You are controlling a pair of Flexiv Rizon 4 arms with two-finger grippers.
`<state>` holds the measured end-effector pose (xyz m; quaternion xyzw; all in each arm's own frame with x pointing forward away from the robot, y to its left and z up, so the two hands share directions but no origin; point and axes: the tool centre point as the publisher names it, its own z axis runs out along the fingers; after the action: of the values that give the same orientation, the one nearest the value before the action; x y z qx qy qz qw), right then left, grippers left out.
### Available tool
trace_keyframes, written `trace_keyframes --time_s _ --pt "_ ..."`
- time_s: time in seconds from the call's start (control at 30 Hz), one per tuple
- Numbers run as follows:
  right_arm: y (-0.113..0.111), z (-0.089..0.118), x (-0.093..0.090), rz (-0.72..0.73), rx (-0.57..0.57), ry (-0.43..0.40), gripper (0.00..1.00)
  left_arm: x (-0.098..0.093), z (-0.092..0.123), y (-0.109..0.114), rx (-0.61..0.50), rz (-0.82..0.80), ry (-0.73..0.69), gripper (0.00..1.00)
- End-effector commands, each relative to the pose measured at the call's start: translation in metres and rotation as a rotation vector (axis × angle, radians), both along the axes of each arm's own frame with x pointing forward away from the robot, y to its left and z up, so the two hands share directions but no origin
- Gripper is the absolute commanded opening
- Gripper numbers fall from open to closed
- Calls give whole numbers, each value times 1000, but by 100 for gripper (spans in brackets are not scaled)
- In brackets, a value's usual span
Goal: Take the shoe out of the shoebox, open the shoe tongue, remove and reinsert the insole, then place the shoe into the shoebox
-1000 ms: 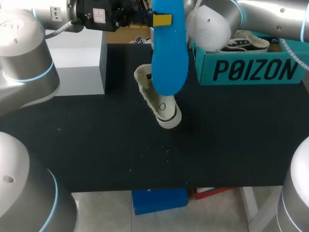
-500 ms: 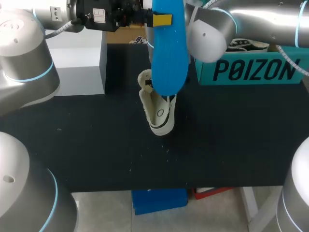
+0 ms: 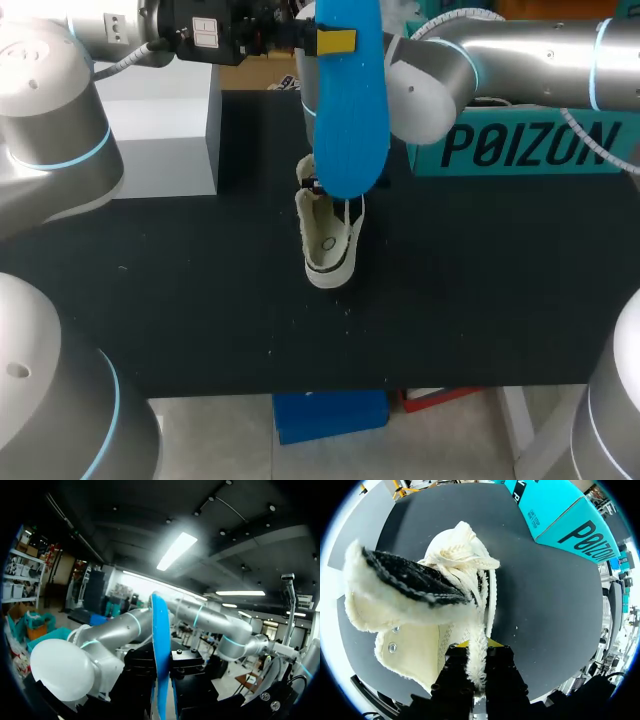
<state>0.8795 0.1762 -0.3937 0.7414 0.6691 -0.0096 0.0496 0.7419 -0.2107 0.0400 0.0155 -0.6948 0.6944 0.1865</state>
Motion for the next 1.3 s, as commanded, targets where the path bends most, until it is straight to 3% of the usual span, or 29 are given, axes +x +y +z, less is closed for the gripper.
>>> trace_keyframes --time_s 0.03,0.07,0.1,0.23,0.43,0.67,0.7,1.3 --pt "-2 -6 -1 -10 -4 -3 15 -1 -1 0 1 3 -1 0" --pt "-4 -7 -2 -23 8 -10 80 -1 -1 0 1 3 -1 0" --pt "-7 -7 -3 -32 20 -11 100 -1 -1 0 1 3 -1 0" --pt "-18 3 -7 -70 119 -39 100 -1 -1 0 1 3 -1 0" --pt "-29 25 -8 -105 429 -108 100 -1 -1 0 1 3 -1 0" --pt "-26 53 -6 43 702 -185 100 -1 -1 0 1 3 -1 0" --pt "-24 62 -6 86 714 -222 100 -1 -1 0 1 3 -1 0" --pt "-24 62 -6 86 714 -222 100 -1 -1 0 1 3 -1 0"
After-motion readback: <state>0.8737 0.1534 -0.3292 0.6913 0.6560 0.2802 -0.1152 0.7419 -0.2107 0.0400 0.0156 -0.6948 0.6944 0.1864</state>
